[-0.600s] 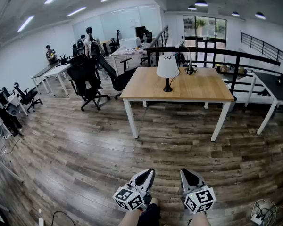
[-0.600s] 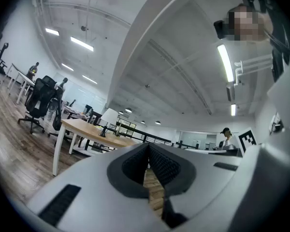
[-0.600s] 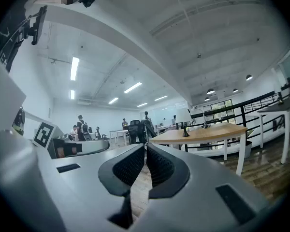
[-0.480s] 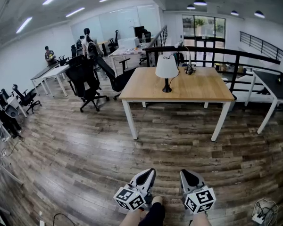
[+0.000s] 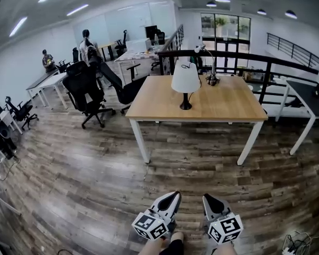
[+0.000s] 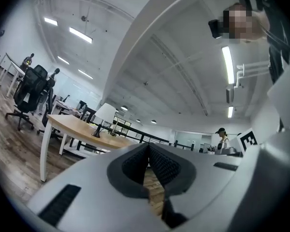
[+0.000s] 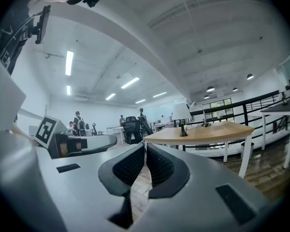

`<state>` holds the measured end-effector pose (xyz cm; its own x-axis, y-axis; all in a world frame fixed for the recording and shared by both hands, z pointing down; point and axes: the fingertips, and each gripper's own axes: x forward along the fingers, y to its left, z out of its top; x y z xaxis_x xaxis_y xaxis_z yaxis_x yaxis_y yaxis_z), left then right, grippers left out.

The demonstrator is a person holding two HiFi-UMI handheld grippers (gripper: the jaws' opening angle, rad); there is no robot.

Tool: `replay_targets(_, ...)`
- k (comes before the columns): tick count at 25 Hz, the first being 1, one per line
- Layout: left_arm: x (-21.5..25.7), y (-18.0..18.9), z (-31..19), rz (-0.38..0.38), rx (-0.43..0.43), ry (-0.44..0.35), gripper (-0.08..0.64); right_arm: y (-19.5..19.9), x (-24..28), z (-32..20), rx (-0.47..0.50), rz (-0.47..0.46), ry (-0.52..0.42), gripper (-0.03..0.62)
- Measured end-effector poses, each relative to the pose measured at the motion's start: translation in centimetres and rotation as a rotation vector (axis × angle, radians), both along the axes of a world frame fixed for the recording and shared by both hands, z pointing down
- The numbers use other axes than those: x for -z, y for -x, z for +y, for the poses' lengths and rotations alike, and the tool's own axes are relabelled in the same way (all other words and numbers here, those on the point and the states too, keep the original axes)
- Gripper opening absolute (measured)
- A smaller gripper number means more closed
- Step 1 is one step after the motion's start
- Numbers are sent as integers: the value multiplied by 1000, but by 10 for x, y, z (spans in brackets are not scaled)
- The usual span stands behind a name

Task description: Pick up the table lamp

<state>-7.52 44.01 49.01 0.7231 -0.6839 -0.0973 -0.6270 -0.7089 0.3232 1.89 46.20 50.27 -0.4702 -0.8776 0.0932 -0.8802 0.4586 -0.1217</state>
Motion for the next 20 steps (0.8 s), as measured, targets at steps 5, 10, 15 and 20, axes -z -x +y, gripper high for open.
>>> replay_targets(5, -6, -2, -53, -16, -13, 13, 9, 7, -4, -53, 4, -14, 8, 41)
replay_targets(10, -8, -4, -104, -32, -15, 5, 9, 6, -10, -104, -11, -18, 15, 43)
replay_targets(15, -7, -5, -148, -47, -36, -1, 9, 7, -11, -151, -27, -24, 26, 43)
replay_targets(20, -6, -4, -172, -45, -37, -7, 9, 15, -10, -174, -22, -25, 12, 43)
